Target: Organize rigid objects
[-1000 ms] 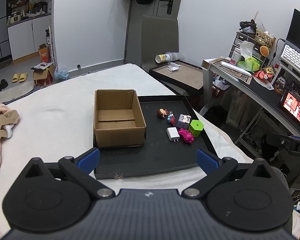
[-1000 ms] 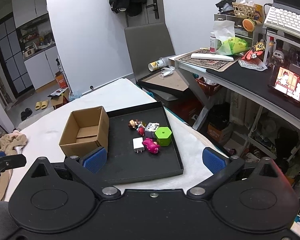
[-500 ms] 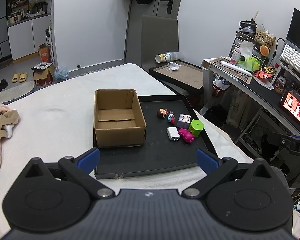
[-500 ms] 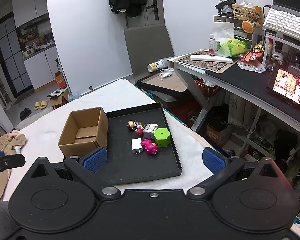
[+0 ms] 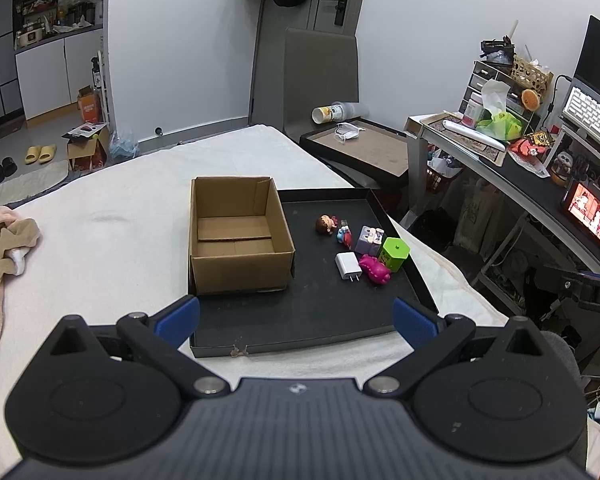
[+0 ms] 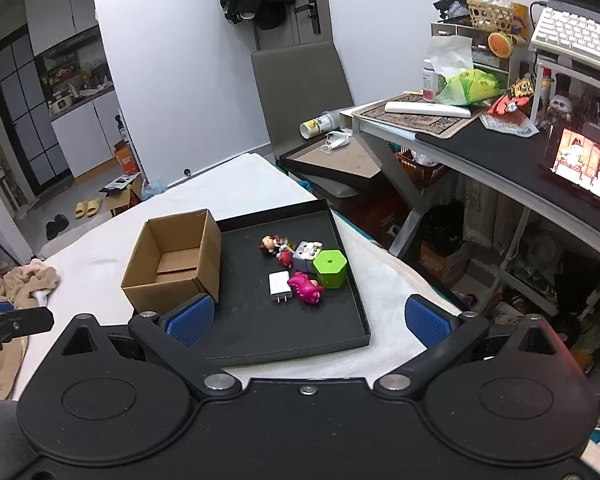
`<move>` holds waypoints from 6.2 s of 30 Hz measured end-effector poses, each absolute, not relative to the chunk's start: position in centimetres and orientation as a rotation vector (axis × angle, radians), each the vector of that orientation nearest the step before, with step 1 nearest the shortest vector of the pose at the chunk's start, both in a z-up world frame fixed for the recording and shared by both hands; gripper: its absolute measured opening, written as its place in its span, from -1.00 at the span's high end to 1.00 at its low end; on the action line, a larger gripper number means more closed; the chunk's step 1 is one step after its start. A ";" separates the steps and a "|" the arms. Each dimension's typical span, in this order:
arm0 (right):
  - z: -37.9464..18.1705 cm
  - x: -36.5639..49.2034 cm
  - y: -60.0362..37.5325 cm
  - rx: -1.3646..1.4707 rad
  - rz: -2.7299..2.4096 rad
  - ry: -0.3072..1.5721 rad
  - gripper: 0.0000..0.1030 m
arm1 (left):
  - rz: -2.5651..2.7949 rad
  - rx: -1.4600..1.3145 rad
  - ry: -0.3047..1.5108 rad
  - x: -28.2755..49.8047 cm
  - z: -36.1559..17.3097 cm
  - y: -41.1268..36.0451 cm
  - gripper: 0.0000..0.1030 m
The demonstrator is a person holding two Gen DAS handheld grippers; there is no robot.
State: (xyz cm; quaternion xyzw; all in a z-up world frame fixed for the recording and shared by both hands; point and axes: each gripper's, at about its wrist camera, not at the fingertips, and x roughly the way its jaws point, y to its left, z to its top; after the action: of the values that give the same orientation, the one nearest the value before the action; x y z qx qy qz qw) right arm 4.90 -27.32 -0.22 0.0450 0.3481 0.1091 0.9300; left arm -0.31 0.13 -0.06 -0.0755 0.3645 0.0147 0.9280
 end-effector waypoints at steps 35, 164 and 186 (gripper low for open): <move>-4.7 12.2 -26.6 0.135 0.200 0.789 -1.00 | 0.068 -0.175 0.819 7.9 -3.2 3.2 -0.98; -8.5 29.1 -5.5 -0.421 0.343 0.875 -0.04 | 0.139 -0.534 0.910 20.8 -18.7 17.1 0.65; -10.2 30.3 3.4 -0.481 0.494 0.864 -0.05 | 0.128 -0.597 0.915 20.8 -19.0 17.9 0.63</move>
State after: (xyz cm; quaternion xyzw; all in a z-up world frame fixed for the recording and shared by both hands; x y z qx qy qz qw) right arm 30.25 3.40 -10.21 -0.2285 0.4104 0.2346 0.8511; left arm 20.83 17.93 -18.97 -0.2835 0.4350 0.0606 0.8525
